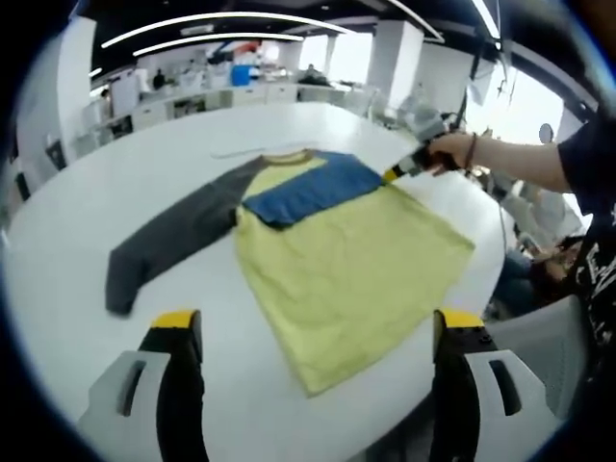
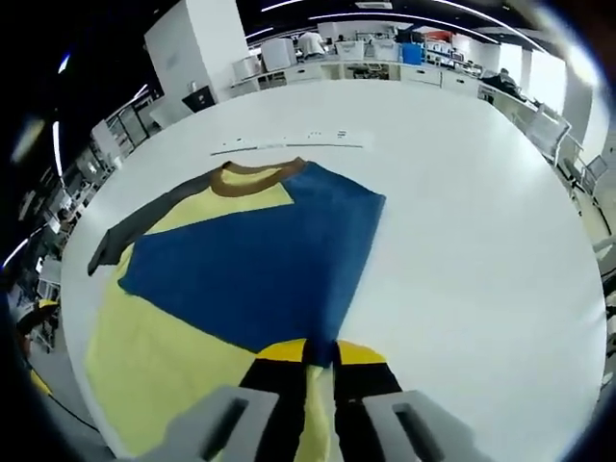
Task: Fold the garment on the visible template until the final outline fits inside the template.
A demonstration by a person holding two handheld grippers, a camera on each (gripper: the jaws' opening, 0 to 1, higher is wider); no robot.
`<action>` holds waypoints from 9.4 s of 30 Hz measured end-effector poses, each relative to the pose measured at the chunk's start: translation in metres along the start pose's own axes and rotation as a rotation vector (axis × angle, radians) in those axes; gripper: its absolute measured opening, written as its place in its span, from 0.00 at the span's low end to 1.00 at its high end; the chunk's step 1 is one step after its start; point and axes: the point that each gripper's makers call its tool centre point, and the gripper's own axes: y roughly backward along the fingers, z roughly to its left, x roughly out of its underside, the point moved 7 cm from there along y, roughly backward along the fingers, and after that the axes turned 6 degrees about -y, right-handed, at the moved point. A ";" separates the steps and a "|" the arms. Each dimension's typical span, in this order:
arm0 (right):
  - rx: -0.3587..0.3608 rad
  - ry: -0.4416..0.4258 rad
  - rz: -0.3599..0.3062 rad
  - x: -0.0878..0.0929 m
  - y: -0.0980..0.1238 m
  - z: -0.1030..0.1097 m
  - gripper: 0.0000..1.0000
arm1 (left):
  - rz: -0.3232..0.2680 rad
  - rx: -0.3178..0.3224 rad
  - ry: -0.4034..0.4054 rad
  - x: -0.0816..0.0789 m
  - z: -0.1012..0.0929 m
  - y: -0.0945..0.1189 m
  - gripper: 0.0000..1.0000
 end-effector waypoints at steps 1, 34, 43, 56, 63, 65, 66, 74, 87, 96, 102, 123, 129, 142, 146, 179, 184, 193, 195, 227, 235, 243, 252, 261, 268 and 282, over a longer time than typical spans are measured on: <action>0.004 0.033 0.000 0.000 -0.001 0.000 0.04 | 0.000 0.000 -0.001 0.000 0.000 0.000 0.96; 0.046 0.101 0.057 -0.004 0.011 -0.027 0.00 | -0.004 -0.015 0.020 0.000 0.006 0.002 0.95; 0.062 0.107 0.069 -0.006 0.013 -0.038 0.00 | -0.003 -0.015 0.021 0.000 0.007 0.002 0.95; 0.077 0.086 0.070 -0.007 0.014 -0.045 0.03 | 0.003 -0.012 0.018 -0.001 0.007 0.001 0.95; 0.098 0.046 0.032 -0.013 0.020 -0.049 0.25 | -0.006 -0.011 0.019 -0.004 0.005 0.002 0.95; 0.101 0.040 0.010 -0.016 0.022 -0.048 0.32 | -0.008 -0.011 0.020 -0.004 0.006 0.002 0.95; 0.101 0.038 -0.001 -0.018 0.024 -0.047 0.36 | -0.009 -0.012 0.020 -0.005 0.006 0.002 0.95; 0.063 0.063 -0.039 -0.025 0.038 -0.032 0.76 | -0.021 -0.019 0.012 -0.012 0.007 0.003 0.95; -0.048 0.171 -0.105 -0.023 0.078 -0.005 0.99 | -0.039 -0.036 0.007 -0.019 0.013 0.008 0.94; -0.143 0.226 -0.120 -0.010 0.111 0.016 1.00 | -0.050 -0.057 0.008 -0.024 0.018 0.011 0.93; -0.197 0.256 -0.135 0.001 0.131 0.028 1.00 | -0.056 -0.080 0.004 -0.024 0.030 0.010 0.90; -0.241 0.341 -0.233 0.045 0.176 0.046 1.00 | -0.045 -0.218 -0.002 -0.017 0.076 0.002 0.77; -0.239 0.345 -0.243 0.070 0.177 0.048 1.00 | -0.032 -0.269 -0.012 -0.013 0.087 -0.003 0.68; -0.222 0.356 -0.249 0.092 0.177 0.048 1.00 | -0.028 -0.319 0.007 -0.007 0.113 -0.017 0.54; -0.212 0.359 -0.248 0.091 0.177 0.047 1.00 | -0.026 -0.333 0.024 -0.005 0.122 -0.025 0.49; -0.199 0.311 -0.206 0.093 0.165 0.041 1.00 | 0.037 -0.387 0.007 0.019 0.165 -0.075 0.24; -0.208 0.313 -0.210 0.092 0.165 0.044 1.00 | 0.033 -0.389 0.010 0.018 0.166 -0.075 0.14; -0.206 0.320 -0.216 0.089 0.166 0.045 1.00 | 0.007 -0.391 0.042 0.020 0.165 -0.074 0.09; -0.205 0.316 -0.218 0.089 0.167 0.044 1.00 | 0.007 -0.392 0.037 0.020 0.166 -0.073 0.06; -0.206 0.313 -0.237 0.088 0.173 0.049 1.00 | -0.078 -0.400 0.102 0.004 0.170 -0.065 0.00; -0.194 0.316 -0.253 0.085 0.176 0.049 1.00 | -0.067 -0.391 0.075 -0.006 0.166 -0.068 0.00; -0.192 0.316 -0.255 0.086 0.179 0.048 1.00 | -0.086 -0.369 0.046 -0.025 0.159 -0.070 0.00; -0.192 0.320 -0.244 0.090 0.180 0.048 1.00 | -0.078 -0.352 0.021 -0.045 0.148 -0.075 0.00; -0.189 0.317 -0.236 0.095 0.181 0.045 1.00 | -0.090 -0.326 0.022 -0.063 0.135 -0.087 0.00; -0.189 0.338 -0.242 0.093 0.184 0.042 1.00 | -0.108 -0.301 0.002 -0.081 0.124 -0.096 0.00; -0.184 0.329 -0.250 0.098 0.187 0.038 1.00 | -0.123 -0.247 -0.015 -0.108 0.095 -0.116 0.00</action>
